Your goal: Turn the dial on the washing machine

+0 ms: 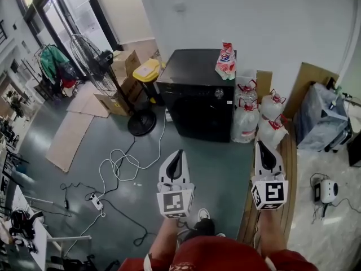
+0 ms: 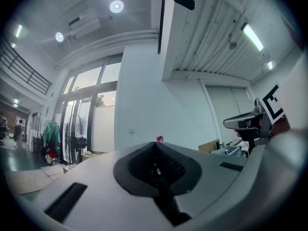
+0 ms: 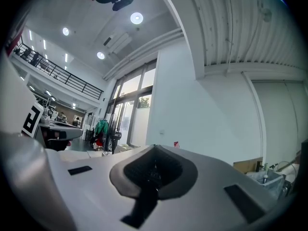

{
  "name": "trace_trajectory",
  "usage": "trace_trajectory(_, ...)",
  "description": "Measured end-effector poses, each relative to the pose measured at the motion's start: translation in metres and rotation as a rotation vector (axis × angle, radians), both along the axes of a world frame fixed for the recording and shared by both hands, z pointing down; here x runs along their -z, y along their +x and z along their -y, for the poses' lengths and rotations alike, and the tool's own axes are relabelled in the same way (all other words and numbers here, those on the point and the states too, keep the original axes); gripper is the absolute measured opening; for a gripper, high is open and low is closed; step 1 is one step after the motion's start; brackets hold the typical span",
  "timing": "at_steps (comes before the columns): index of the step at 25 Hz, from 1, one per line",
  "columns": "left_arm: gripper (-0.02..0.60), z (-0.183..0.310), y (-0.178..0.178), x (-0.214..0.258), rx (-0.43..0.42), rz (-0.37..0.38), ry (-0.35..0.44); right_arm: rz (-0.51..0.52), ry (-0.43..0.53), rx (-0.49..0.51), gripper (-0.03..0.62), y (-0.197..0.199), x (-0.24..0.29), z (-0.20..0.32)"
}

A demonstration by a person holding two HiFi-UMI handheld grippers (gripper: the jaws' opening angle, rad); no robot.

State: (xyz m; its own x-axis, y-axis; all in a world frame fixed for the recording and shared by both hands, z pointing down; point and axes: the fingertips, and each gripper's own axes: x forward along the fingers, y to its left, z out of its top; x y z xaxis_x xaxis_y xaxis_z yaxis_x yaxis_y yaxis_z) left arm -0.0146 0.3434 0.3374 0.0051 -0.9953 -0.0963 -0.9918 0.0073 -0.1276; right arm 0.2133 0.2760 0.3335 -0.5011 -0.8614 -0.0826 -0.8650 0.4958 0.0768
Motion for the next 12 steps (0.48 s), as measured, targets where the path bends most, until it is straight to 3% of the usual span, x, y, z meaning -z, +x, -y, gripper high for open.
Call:
trace_trajectory(6, 0.009, 0.036, -0.022, 0.009, -0.022, 0.0, 0.028, -0.003, 0.004, -0.019, 0.009, -0.024, 0.006, 0.035)
trace_trajectory(12, 0.009, 0.063, -0.072, 0.014, 0.008, 0.01, 0.04, -0.03, 0.018, 0.013, 0.009, -0.077, 0.016, 0.068)
